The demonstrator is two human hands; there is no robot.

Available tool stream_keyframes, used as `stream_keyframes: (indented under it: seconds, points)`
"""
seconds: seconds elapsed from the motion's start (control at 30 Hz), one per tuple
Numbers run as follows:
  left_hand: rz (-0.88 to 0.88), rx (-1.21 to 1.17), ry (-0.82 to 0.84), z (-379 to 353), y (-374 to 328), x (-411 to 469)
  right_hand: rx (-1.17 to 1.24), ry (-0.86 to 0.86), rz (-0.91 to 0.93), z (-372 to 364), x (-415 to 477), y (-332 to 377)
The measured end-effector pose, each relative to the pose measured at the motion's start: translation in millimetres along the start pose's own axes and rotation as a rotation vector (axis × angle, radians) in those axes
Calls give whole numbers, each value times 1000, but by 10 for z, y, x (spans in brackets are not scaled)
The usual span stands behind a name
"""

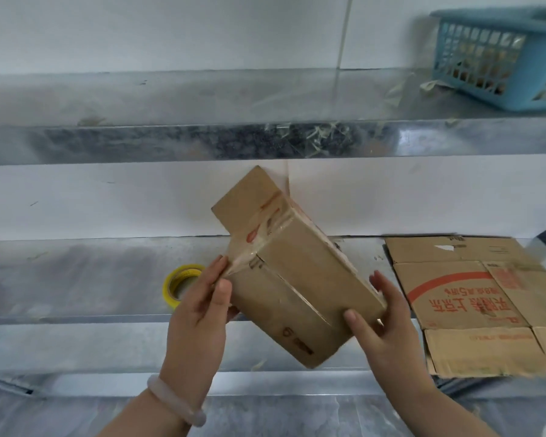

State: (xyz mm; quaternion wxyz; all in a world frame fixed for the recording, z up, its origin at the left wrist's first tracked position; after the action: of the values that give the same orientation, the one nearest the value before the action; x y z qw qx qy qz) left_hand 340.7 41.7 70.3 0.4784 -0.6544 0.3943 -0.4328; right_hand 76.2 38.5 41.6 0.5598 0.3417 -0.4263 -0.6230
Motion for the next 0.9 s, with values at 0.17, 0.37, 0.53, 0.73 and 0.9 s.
stream_keyframes:
  seconds: [0.17, 0.37, 0.53, 0.73, 0.9]
  points:
    - [-95, 276, 28, 115, -137, 25, 156, -117, -67, 88, 162, 383]
    - [-56, 346, 66, 222, -136, 204, -32, 69, 2, -105, 584, 713]
    - [80, 292, 70, 262, 45, 354, -88, 197, 5, -347, 679, 861]
    - [62, 275, 8, 369, -19, 458, -81, 207, -17, -529, 898, 981]
    - [-38, 361, -14, 499, -87, 510, -80, 214, -42, -581, 839, 896]
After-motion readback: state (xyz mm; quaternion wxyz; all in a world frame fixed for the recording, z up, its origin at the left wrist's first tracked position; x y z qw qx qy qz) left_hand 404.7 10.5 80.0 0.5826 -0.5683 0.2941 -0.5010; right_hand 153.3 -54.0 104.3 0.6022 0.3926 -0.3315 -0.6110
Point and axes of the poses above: each hand's wrist, its own x-axis towards the middle knuckle, its own z-axis out of the back of the hand, y = z × x, the point moved 5 cm from there along x, towards the middle knuckle, and after that the axes turned 10 degrees about -x, right-handed, at the moved point
